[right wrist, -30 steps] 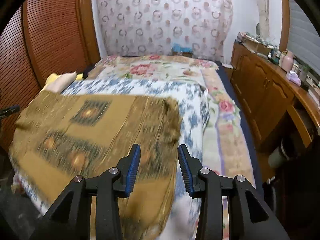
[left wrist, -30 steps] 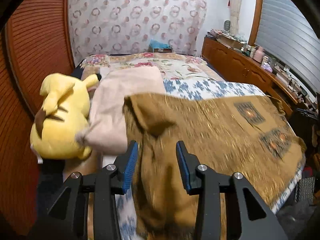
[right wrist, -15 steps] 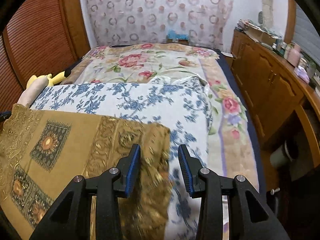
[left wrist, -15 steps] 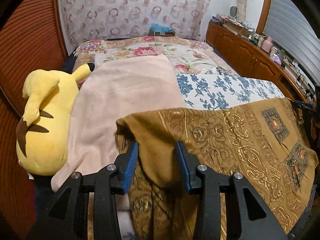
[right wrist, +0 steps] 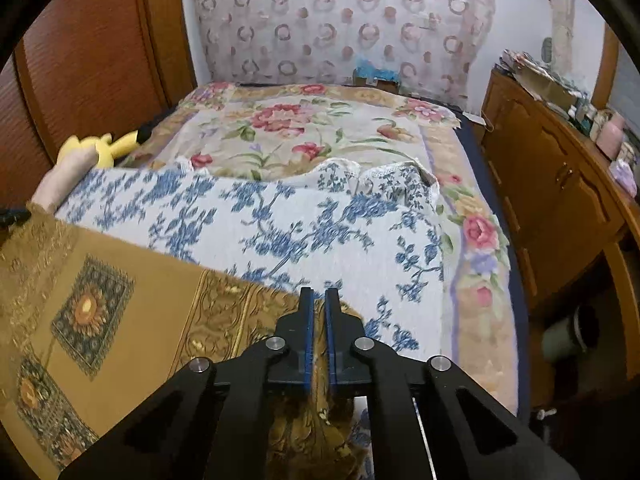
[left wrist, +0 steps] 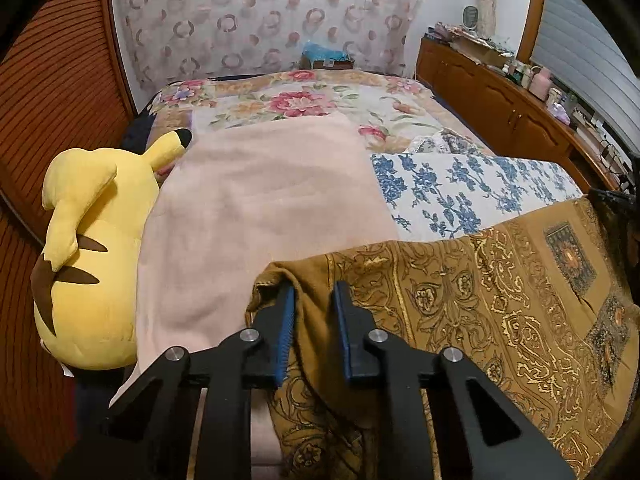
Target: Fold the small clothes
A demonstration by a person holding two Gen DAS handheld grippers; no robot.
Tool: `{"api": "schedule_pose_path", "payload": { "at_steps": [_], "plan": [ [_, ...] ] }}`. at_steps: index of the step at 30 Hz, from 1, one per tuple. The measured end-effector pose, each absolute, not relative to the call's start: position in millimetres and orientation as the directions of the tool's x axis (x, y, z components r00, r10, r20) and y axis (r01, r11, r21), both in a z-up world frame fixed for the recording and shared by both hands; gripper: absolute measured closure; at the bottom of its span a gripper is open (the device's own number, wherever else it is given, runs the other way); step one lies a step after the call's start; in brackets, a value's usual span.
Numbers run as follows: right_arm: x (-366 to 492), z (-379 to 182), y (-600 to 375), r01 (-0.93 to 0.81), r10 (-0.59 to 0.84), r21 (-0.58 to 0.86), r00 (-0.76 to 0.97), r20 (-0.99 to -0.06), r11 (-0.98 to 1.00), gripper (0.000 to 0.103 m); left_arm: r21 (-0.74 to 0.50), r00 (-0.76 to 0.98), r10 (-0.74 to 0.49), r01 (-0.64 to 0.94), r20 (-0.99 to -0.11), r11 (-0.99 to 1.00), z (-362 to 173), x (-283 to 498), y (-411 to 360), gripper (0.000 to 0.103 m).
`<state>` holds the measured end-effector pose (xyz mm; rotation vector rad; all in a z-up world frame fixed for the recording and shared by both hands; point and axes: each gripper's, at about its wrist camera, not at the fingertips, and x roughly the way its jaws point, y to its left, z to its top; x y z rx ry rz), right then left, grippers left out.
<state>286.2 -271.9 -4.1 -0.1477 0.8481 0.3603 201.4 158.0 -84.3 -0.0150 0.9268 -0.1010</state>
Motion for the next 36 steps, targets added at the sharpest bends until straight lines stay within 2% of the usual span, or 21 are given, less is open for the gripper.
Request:
{"api": "schedule_pose_path", "payload": {
  "at_steps": [4, 7, 12, 16, 18, 20, 24, 25, 26, 27, 28, 33, 36],
  "plan": [
    [290.5, -2.1, -284.0, -0.308, 0.204, 0.000, 0.632, -0.748, 0.952, 0.103, -0.052, 0.598, -0.095, 0.089, -0.796, 0.995, -85.7, 201.0, 156.6, 0.096],
    [288.3, -0.8, -289.6, -0.288, 0.205, 0.016, 0.640, -0.740, 0.957, 0.103, -0.055, 0.628, -0.102, 0.094, -0.771, 0.994, -77.5, 195.2, 155.7, 0.099],
    [272.5, 10.3, -286.8, -0.282, 0.233, 0.049, 0.672, -0.703, 0.958, 0.103, -0.107, 0.736, -0.142, 0.095, -0.662, 0.990, -34.2, 171.8, 156.1, 0.099],
    [250.1, 42.9, -294.7, -0.275, 0.275, 0.095, 0.745, -0.608, 0.957, 0.103, -0.117, 0.827, -0.140, 0.091, -0.544, 0.989, 14.7, 155.3, 157.9, 0.099],
    [243.9, 63.0, -299.5, -0.251, 0.261, 0.095, 0.793, -0.550, 0.963, 0.103, -0.094, 0.861, -0.091, 0.051, -0.500, 0.994, 28.6, 159.4, 160.4, 0.099],
    [247.8, 71.8, -301.6, -0.230, 0.246, 0.098, 0.811, -0.531, 0.968, 0.103, -0.069, 0.862, -0.057, 0.025, -0.503, 0.997, 29.3, 174.9, 160.3, 0.099],
    [268.1, 56.6, -289.7, -0.189, 0.175, 0.037, 0.792, -0.585, 0.981, 0.103, -0.016, 0.789, -0.030, 0.025, -0.614, 1.000, 1.9, 213.9, 158.0, 0.095],
    [270.7, 50.9, -285.2, -0.173, 0.147, 0.014, 0.788, -0.598, 0.985, 0.103, -0.018, 0.773, -0.047, 0.045, -0.633, 0.999, -5.8, 216.0, 156.6, 0.089],
    [272.7, 45.9, -281.2, -0.176, 0.139, 0.000, 0.779, -0.611, 0.984, 0.100, -0.014, 0.766, -0.051, 0.055, -0.641, 0.998, -11.3, 213.4, 154.9, 0.079],
    [274.0, 39.6, -278.5, -0.181, 0.130, -0.016, 0.763, -0.633, 0.983, 0.099, -0.012, 0.763, -0.057, 0.065, -0.644, 0.998, -14.5, 209.5, 153.6, 0.074],
    [273.6, 34.3, -276.3, -0.179, 0.115, -0.034, 0.751, -0.650, 0.983, 0.097, -0.015, 0.758, -0.068, 0.076, -0.649, 0.997, -18.2, 204.5, 152.0, 0.063],
    [254.2, 23.8, -263.4, -0.231, 0.118, -0.078, 0.723, -0.681, 0.970, 0.061, 0.005, 0.729, -0.069, 0.099, -0.681, 0.995, -33.7, 171.3, 145.4, 0.058],
    [229.5, 18.0, -250.5, -0.282, 0.142, -0.094, 0.710, -0.690, 0.955, 0.053, 0.021, 0.713, -0.054, 0.097, -0.699, 0.995, -41.5, 148.4, 137.6, 0.058]
  ]
}}
